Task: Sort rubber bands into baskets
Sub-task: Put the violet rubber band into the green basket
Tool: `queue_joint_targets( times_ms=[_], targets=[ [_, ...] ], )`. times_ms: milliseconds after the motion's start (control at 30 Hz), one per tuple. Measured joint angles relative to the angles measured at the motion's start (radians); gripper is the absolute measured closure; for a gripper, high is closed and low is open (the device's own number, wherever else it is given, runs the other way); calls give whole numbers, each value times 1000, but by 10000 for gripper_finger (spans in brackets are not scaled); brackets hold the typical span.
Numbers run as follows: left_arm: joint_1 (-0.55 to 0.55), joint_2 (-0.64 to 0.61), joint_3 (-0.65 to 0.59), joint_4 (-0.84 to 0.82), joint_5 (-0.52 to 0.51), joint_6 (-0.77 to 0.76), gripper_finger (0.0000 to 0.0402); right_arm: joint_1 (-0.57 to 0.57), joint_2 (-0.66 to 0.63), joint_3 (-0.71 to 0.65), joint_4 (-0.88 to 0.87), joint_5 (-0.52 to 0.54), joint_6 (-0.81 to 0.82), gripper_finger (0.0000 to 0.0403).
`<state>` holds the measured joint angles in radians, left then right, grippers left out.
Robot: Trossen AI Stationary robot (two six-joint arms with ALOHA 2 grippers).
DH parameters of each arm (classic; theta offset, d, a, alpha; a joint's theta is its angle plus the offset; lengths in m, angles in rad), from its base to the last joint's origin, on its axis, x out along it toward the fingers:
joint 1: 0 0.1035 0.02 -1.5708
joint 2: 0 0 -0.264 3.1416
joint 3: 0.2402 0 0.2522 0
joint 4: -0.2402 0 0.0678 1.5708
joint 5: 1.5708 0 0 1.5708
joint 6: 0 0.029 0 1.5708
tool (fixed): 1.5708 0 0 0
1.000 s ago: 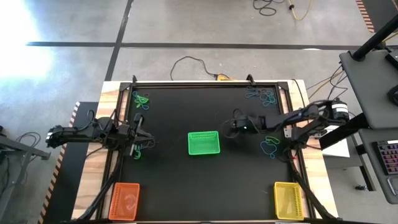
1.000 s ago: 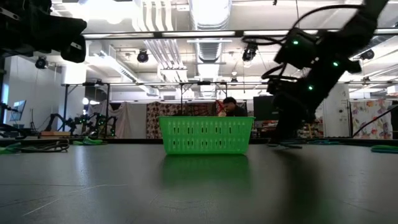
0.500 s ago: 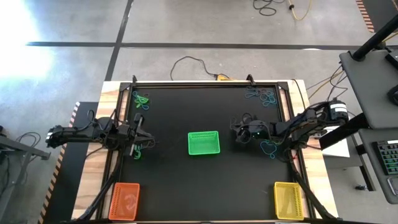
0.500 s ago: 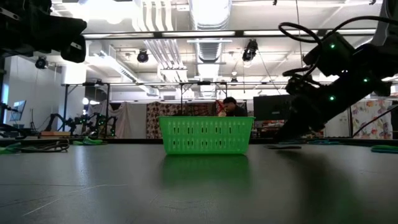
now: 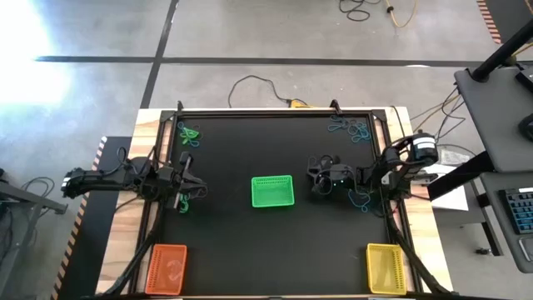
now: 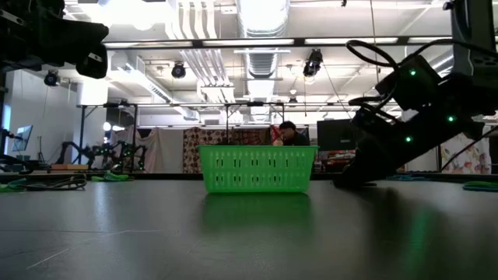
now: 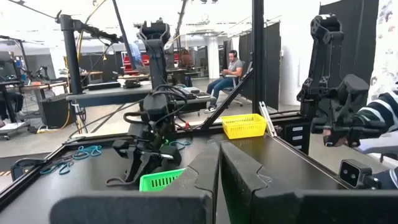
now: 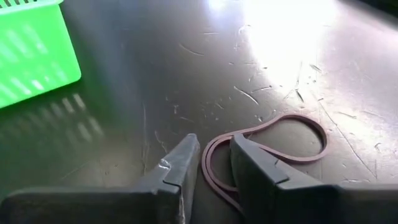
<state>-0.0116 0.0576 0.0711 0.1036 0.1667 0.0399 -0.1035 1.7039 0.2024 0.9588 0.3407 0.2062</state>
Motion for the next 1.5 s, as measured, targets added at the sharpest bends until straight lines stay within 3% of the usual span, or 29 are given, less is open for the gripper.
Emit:
queue_joint_targets(
  times_ms=[267, 433, 800, 1033, 1267, 1433, 1500],
  targets=[
    [0, 0, 0, 0, 0, 0, 402, 4, 153, 10, 34, -24, -13, 357],
    [0, 0, 0, 0, 0, 0, 402, 3, 161, 6, 65, -26, 3, 390],
    [0, 0, 0, 0, 0, 0, 402, 4, -147, 50, -28, -48, -122, 394],
    [0, 0, 0, 0, 0, 0, 402, 3, -337, 172, -328, -44, -184, 394],
    [0, 0, 0, 1, 0, 0, 402, 12, -350, 377, -532, -194, -239, 394],
    [0, 1, 0, 1, 0, 0, 402, 34, -250, 526, -616, -364, -257, 394],
    [0, 3, 0, 1, 0, 0, 402, 47, -197, 576, -601, -384, -244, 394]
  ],
)
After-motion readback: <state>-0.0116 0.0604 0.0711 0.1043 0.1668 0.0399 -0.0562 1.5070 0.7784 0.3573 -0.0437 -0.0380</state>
